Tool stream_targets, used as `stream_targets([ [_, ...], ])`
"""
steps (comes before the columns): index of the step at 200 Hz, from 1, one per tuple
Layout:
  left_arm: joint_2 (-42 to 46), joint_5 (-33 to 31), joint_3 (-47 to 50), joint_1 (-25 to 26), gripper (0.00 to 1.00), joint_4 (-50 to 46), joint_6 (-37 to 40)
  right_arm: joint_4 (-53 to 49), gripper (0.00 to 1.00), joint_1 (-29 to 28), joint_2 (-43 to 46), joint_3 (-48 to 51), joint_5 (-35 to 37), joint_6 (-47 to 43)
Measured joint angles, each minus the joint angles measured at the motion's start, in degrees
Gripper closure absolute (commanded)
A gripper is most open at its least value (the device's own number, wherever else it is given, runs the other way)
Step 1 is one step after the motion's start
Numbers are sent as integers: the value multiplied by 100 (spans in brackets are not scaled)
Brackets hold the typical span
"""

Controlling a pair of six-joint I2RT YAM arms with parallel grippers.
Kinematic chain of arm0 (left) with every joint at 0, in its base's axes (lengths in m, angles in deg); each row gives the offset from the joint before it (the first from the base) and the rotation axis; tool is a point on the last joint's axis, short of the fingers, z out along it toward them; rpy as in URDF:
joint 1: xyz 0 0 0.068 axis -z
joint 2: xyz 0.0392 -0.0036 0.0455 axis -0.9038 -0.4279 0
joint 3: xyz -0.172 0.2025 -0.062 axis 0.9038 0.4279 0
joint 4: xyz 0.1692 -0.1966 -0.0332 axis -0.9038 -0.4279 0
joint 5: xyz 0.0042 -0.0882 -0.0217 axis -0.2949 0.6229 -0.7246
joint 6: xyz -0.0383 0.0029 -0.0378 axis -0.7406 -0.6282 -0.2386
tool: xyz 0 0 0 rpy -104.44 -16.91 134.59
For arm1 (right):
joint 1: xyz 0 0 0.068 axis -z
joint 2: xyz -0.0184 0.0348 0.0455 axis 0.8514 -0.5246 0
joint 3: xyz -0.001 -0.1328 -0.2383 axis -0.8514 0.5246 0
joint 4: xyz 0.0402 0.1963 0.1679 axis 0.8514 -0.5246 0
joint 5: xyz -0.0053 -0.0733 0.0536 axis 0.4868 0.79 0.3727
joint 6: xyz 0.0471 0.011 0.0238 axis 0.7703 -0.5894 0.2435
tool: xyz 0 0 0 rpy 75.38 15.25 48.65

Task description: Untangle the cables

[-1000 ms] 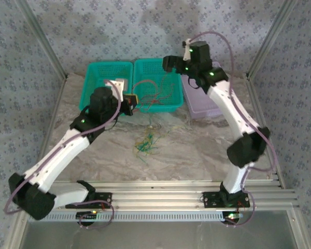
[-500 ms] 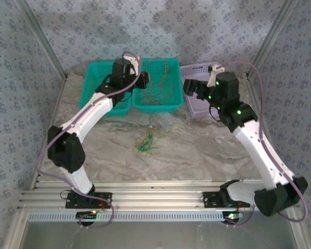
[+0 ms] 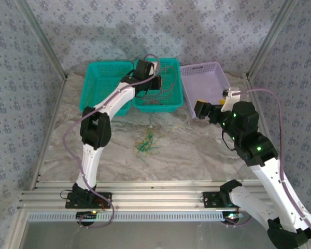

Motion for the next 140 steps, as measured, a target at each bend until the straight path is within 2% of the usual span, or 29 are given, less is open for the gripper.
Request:
stream_targets([
  [19,-264,-59,-260,35,100,-245,-4,-140,0,-9,87,92,31,-26],
  [103,-557,-168,-413,68,76,-649,-146,-280,0,-39,92,212,96,-52],
  [140,-557,-168,-516,83,72,-756,-151,-282,0,-57,44,271,101,-50],
])
